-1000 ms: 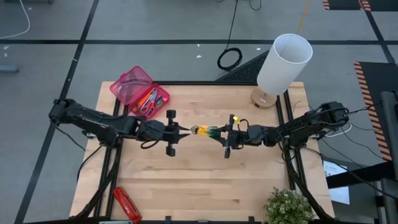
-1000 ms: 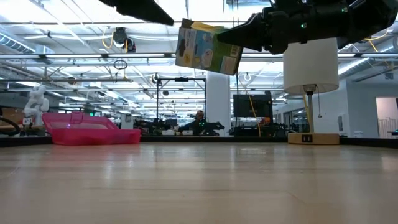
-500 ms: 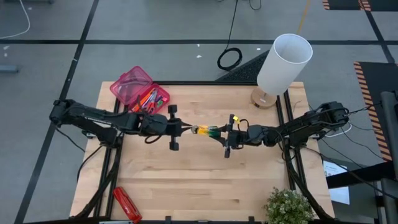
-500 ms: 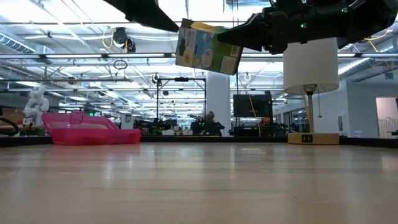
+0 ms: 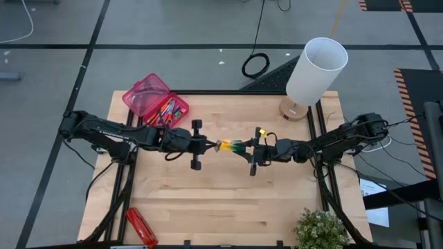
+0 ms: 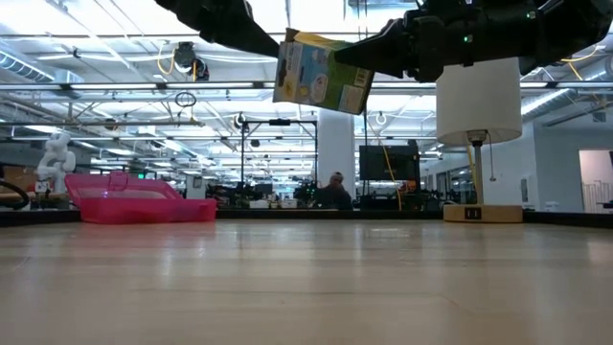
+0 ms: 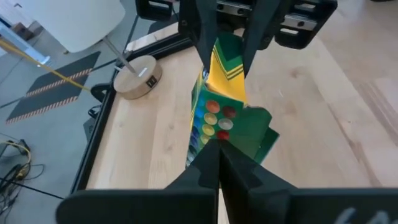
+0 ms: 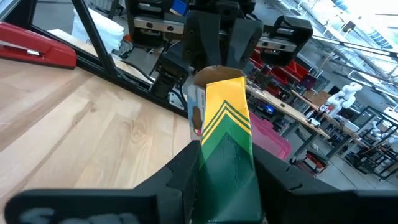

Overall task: Pack school essentials
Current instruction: Put the crayon box into the pink supply box

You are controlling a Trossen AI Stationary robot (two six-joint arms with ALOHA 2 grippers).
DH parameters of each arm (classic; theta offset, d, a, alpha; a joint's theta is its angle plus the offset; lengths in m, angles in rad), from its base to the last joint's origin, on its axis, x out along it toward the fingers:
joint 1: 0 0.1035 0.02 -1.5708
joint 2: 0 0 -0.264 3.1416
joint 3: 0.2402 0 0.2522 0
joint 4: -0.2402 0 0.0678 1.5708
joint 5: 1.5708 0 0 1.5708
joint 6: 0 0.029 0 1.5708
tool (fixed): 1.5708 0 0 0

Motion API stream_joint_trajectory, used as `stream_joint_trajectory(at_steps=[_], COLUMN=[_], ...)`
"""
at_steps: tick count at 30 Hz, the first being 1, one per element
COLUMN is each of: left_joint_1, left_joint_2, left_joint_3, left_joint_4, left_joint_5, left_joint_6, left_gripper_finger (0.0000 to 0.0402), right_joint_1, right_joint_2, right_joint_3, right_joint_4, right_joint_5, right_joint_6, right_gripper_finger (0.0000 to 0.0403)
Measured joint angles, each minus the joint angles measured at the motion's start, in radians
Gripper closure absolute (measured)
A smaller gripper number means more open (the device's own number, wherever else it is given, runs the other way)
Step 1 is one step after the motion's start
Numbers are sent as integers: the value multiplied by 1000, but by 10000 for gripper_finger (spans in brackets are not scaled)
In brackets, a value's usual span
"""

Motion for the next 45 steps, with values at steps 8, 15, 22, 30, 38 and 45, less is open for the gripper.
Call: stream_joint_trajectory(at_steps=[8, 15, 22, 30, 38, 45], left_joint_1=[7, 9, -10, -98, -152, -172], left_joint_2=[0, 10, -46, -106, 71, 180], left_joint_3=[0, 0, 6, 87, 189, 250], left_joint_4=[8, 29, 15, -28, -29, -29], left_joint_5=[-20, -19, -56, -193, -321, -429], left_joint_6=[-12, -19, -21, -2, 142, 262], left_gripper_finger=[377, 375, 316, 214, 149, 120], right_joint_1=[0, 0, 0, -1, -27, -67], right_joint_2=[0, 0, 0, 0, 0, 0], right_joint_3=[0, -1, -1, -1, -1, -1], right_joint_4=[37, 45, 33, 28, 46, 43], right_joint_5=[3, -20, -28, -27, -24, -24], right_joint_6=[-2, -2, -3, -51, -130, -209], right_gripper_finger=[301, 301, 301, 301, 301, 301])
